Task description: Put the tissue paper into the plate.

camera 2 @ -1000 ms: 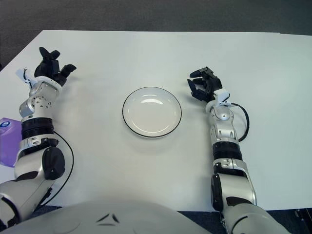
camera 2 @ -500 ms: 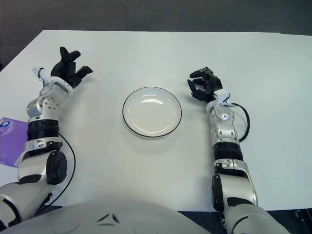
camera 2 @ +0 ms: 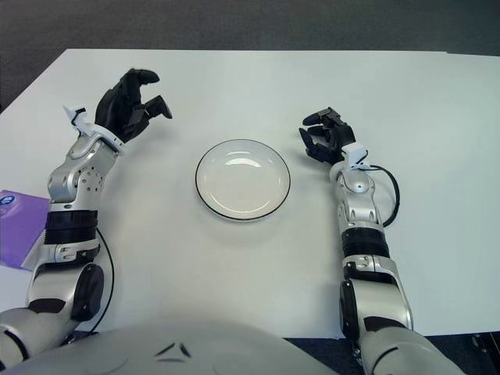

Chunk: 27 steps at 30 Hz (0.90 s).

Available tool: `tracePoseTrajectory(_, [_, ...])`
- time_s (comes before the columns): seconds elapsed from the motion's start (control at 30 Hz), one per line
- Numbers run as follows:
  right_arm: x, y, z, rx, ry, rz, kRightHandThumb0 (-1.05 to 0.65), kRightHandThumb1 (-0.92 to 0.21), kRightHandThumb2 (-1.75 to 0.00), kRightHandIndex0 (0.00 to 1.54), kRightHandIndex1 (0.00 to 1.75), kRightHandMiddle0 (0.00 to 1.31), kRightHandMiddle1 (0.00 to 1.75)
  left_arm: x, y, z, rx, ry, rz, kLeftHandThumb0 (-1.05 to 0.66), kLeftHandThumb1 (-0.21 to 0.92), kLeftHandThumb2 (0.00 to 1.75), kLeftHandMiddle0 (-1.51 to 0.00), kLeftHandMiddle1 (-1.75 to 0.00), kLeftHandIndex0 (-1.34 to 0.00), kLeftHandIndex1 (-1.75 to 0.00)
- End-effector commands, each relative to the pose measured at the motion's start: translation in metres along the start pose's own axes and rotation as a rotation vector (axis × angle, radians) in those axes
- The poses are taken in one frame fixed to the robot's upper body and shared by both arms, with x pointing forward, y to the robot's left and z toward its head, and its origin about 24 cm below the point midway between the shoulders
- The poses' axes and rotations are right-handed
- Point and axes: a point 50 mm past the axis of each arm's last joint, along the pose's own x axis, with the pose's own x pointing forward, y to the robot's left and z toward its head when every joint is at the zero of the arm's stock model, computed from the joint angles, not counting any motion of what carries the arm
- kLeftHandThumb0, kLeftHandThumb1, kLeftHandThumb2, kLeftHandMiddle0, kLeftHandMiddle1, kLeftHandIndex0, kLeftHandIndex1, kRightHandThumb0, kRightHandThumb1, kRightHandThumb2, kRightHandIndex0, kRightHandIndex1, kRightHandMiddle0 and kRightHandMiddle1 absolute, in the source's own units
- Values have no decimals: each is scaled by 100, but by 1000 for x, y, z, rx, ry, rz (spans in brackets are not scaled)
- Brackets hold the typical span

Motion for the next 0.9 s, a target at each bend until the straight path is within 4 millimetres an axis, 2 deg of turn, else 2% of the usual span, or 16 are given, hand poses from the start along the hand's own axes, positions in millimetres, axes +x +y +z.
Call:
tracePoseTrajectory(0.0, [-21, 7, -44, 8, 206, 27, -1, -69, -66, 58, 144, 35, 149, -7, -8, 14, 124, -70, -22, -35, 90, 53, -81, -175, -22, -175])
tracePoseTrajectory(0.03, [-22, 7, -44, 8, 206, 28, -1, -69, -66, 58, 144, 35, 149, -8, -9, 16, 143, -79, -21, -35, 91, 53, -81, -175, -22, -175])
tracePoseTrajectory(0.17, [-22, 7, -45, 6, 210, 32, -1, -69, -66, 58, 144, 35, 149, -10, -19, 35, 255, -255, 170, -35, 92, 49, -81, -175, -24, -172])
tracePoseTrajectory(0.47, [-21, 6, -46, 5, 213, 36, -1, -69, -66, 58, 144, 35, 148, -14, -16, 35, 354, -415, 272, -35, 92, 43, -82, -175, -29, -165])
tracePoseTrajectory(0.87, [-16, 2, -46, 6, 216, 34, -1, -69, -66, 58, 145, 36, 148, -45, -1, 37, 413, -464, 376, -35, 92, 41, -82, -175, -31, -163])
